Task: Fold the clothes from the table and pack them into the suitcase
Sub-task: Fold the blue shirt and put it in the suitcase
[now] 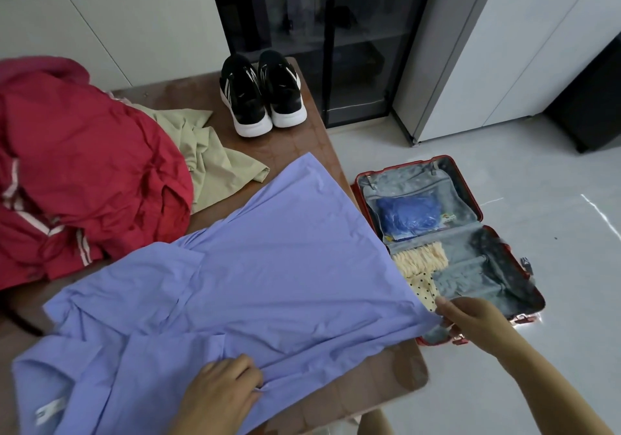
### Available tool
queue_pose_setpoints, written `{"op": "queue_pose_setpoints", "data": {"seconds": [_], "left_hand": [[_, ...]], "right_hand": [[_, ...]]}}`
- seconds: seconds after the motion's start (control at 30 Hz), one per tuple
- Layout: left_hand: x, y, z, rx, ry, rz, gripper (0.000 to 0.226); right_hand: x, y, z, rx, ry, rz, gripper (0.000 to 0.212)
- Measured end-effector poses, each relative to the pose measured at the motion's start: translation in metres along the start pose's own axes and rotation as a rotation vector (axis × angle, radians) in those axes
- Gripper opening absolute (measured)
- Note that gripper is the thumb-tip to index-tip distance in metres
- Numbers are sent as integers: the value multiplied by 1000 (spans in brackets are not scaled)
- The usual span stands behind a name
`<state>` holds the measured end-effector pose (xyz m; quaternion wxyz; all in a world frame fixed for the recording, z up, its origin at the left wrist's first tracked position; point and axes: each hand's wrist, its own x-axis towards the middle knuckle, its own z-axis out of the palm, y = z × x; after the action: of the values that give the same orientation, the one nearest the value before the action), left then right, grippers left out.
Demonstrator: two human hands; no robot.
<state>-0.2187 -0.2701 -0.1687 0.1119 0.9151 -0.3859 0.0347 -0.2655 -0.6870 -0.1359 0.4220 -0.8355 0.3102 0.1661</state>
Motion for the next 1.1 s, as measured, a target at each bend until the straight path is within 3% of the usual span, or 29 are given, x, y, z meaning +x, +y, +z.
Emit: {"op": "queue_pose_setpoints", "data": {"seconds": [0.13, 0.73, 0.87, 0.97, 1.1], "left_hand": [[2, 2, -5, -34, 11, 35, 18], [1, 4, -12, -114, -122, -29, 11], [1, 4, -14, -172, -162, -65, 11], [-2, 0, -14, -281, -175, -119, 14], [-3, -5, -21, -428, -164, -131, 16]], "right_hand": [[-3, -2, 0, 154, 59, 48, 36], [-9, -6, -2, 227, -39, 304, 49], [-14, -3, -1, 142, -154, 186, 34], [-18, -4, -3, 223, -75, 40, 28], [-25, -12, -10, 517, -36, -55, 71]]}}
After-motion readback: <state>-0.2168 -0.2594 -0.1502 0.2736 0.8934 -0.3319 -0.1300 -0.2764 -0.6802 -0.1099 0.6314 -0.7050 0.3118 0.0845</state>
